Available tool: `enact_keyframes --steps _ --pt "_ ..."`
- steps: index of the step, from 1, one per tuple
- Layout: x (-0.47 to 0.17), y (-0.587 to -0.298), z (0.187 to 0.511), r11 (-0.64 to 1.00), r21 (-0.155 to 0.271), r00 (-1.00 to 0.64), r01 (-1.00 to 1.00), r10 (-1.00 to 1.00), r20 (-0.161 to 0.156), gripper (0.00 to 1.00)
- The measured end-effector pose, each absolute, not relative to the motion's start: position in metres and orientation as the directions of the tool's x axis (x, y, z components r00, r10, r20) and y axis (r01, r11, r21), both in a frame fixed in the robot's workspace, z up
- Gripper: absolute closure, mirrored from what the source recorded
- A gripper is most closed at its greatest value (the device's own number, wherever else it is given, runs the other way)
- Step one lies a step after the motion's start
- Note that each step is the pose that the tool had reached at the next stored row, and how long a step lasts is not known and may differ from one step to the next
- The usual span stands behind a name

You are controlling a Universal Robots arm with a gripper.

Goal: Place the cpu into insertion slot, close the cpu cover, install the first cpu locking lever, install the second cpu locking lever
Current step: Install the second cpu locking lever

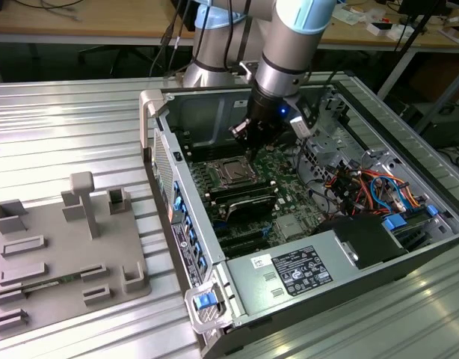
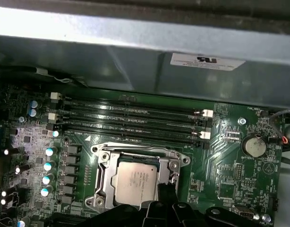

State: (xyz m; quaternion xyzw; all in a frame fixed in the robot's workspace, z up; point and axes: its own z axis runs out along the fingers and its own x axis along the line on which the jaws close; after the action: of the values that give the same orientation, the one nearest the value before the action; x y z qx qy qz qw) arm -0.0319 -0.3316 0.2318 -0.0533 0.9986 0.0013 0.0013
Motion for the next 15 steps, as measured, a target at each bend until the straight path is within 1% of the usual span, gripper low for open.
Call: enact_keyframes --steps 3,8,15 --pt "-0.032 -0.334 0.232 0.996 0.002 -0.996 -0.089 -0.089 -0.002 0.89" --pt "-0.032 -0.348 0.235 0.996 0.003 -0.996 -0.089 -0.089 -0.002 0.89" --pt "-0.032 -0.354 0.235 0.996 0.002 -0.996 -0.089 -0.089 -0.002 0.89"
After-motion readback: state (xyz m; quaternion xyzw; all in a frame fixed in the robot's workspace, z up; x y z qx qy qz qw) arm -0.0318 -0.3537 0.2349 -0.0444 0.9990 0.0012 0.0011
